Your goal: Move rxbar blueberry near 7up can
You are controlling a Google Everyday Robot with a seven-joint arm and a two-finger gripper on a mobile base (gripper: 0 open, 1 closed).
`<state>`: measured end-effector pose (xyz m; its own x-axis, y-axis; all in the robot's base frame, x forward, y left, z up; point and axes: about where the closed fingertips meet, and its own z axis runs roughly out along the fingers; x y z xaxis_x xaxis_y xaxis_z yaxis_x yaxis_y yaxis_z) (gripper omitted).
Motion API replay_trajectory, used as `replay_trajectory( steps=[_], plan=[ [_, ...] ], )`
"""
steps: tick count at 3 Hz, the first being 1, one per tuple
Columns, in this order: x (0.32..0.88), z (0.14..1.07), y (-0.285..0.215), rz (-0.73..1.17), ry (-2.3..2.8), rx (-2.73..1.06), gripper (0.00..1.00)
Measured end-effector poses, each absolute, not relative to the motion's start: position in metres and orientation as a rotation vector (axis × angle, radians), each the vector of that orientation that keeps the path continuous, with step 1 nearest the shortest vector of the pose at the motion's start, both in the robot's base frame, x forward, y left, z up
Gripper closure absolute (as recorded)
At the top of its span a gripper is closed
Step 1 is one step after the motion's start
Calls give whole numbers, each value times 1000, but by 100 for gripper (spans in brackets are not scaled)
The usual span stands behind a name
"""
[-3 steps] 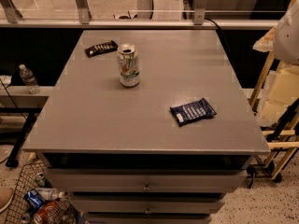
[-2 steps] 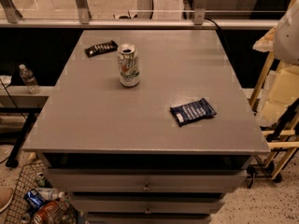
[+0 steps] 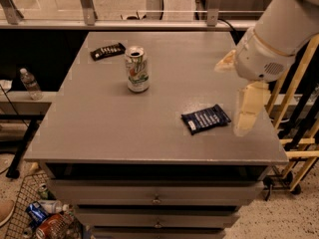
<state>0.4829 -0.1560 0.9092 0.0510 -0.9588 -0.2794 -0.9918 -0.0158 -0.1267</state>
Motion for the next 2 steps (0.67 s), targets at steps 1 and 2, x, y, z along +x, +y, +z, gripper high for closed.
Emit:
replay_trajectory(
  steps=[1,2],
  plan=[
    [502,876,-131,286,1867,-2156,0],
    [515,852,-121,363,1795,-2196,0]
  ],
)
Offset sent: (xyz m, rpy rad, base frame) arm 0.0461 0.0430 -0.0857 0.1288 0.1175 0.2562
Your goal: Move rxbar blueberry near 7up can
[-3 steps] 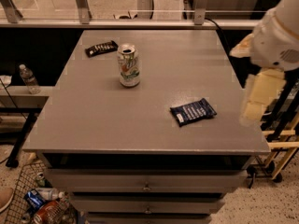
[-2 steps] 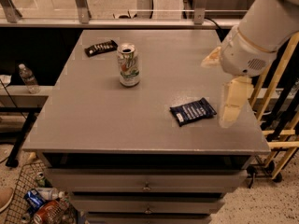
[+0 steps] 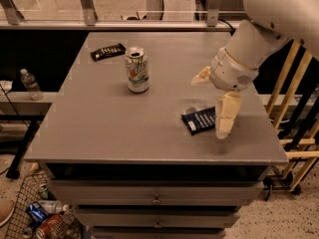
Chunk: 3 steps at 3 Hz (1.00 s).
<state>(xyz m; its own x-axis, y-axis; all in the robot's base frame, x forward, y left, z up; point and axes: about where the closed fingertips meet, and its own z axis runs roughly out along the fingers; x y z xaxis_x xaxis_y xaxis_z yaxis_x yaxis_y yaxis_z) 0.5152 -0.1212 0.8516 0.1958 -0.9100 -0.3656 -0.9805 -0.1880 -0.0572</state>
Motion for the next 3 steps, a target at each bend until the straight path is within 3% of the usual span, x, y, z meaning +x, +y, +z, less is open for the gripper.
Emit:
replay_trajectory(
  steps=[2,3],
  plan=[
    [524,817,-119,420,1748,-2215,0],
    [524,815,-121,434,1745,-2198,19]
  ],
)
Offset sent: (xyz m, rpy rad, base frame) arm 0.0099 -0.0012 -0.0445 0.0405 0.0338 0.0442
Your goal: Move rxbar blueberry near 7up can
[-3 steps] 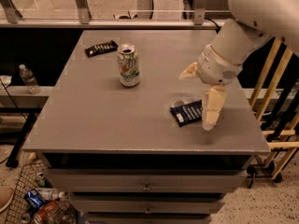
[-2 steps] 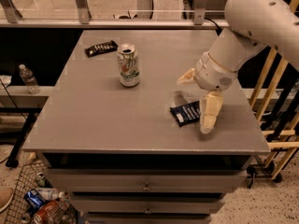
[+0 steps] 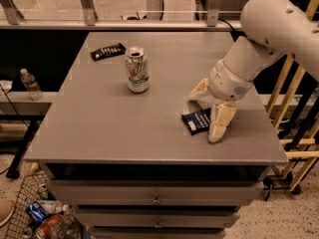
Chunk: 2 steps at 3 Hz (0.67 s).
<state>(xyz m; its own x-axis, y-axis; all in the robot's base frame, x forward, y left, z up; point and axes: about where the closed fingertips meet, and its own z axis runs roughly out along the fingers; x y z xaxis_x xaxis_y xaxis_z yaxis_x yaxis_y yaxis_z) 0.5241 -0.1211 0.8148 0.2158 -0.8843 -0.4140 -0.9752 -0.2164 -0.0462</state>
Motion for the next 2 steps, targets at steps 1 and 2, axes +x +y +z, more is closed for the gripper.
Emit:
replay_trajectory(
  steps=[1,2],
  plan=[
    [524,819,-123,433,1739,-2179,41],
    [522,822,-124,432,1737,-2171,64]
  ],
)
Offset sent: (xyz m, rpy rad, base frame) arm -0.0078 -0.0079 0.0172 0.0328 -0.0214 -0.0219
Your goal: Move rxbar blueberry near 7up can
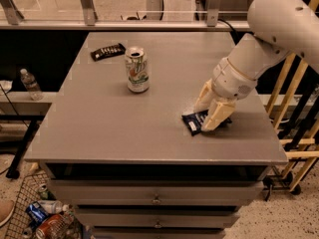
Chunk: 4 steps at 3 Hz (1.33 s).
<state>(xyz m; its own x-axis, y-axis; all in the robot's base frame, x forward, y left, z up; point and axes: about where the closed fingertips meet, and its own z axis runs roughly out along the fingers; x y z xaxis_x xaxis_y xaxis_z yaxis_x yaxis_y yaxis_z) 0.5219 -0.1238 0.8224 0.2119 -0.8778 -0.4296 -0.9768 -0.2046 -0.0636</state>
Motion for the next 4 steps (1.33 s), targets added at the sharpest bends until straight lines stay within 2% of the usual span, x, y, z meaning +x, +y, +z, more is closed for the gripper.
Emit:
replay_trajectory(
  steps=[1,2,3,4],
  plan=[
    [522,824,-124,432,1737,-2171,88],
    [522,824,-124,432,1738,-2170,100],
    [542,861,-136,350,1729,-2084,100],
    [542,861,-136,350,1729,-2084,100]
  ],
)
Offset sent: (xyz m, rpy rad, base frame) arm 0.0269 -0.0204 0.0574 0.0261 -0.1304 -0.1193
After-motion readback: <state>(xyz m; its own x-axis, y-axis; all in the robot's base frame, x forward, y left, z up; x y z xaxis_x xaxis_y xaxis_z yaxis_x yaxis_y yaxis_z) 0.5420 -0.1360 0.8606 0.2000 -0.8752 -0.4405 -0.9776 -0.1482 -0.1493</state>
